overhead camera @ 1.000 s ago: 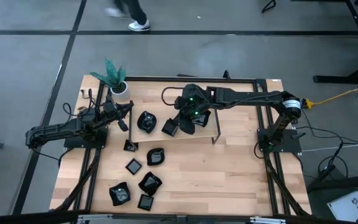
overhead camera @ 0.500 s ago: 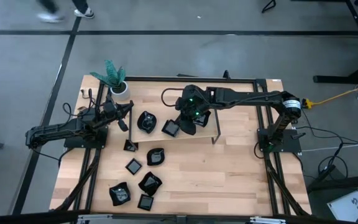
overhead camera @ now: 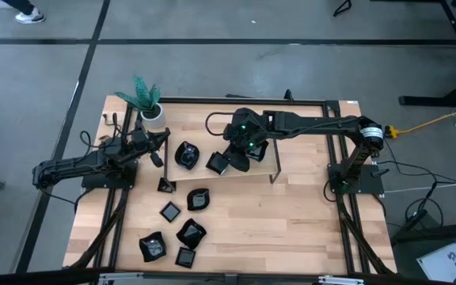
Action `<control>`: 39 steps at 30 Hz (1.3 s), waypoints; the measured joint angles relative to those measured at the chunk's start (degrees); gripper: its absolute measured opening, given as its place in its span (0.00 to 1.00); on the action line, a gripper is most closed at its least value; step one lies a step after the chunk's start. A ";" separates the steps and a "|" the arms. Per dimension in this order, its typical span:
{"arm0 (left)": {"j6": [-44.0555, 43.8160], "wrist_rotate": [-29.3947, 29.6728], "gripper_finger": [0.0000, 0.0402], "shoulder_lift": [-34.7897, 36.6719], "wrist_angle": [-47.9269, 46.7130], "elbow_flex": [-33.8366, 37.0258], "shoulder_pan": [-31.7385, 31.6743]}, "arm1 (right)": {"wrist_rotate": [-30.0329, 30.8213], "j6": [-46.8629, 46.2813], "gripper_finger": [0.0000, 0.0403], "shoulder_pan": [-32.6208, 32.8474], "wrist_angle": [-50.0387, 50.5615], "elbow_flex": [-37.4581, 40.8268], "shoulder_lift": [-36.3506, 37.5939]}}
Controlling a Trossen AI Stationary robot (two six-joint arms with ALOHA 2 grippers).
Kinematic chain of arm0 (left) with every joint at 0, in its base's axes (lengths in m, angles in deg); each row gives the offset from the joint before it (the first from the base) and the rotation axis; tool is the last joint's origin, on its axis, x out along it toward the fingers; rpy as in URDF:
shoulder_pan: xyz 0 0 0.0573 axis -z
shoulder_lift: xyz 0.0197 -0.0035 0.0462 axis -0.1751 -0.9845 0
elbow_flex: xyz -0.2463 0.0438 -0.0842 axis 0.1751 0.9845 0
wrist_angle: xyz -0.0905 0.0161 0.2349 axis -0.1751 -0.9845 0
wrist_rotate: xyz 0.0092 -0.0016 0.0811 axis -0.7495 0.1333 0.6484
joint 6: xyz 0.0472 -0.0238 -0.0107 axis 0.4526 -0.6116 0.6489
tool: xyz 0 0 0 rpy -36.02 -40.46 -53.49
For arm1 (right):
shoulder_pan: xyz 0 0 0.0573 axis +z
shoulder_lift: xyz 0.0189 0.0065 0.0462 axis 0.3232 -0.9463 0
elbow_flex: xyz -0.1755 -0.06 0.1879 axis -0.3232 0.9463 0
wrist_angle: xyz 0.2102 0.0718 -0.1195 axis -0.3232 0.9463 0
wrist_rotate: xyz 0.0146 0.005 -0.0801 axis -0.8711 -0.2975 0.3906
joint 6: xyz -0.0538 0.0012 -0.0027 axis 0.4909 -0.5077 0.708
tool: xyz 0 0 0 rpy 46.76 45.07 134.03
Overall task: Pick & Place Mini shaped plates
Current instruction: Stack the black square plate on top of the black square plate on the shelf, then adjust the shelf
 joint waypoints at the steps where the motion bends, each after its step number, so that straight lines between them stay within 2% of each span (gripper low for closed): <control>1: 0.00 0.00 0.01 0.00 -0.01 0.02 -0.01 | 0.14 0.14 0.09 0.00 0.01 0.00 0.00; 7: 0.00 0.00 0.01 0.00 0.00 0.01 0.00 | 5.36 2.71 0.09 0.00 2.24 0.00 0.02; 13: 0.00 0.00 0.01 0.00 -0.02 0.00 0.02 | 5.55 2.94 0.10 -0.02 2.12 0.00 0.02; 23: 0.00 0.00 0.01 0.00 0.00 0.02 0.00 | 5.56 5.96 0.33 -0.01 -0.05 0.00 0.04; 31: 0.00 0.00 0.01 0.00 0.00 0.02 0.01 | 5.75 9.30 0.38 0.03 -6.62 0.00 0.98; 36: 0.00 0.00 0.01 0.00 0.00 0.00 0.01 | 11.23 12.38 0.38 4.63 -5.13 0.00 1.40; 39: 0.00 0.00 0.01 0.00 -0.01 0.00 -0.01 | 11.39 13.85 0.38 8.67 -4.02 0.02 2.32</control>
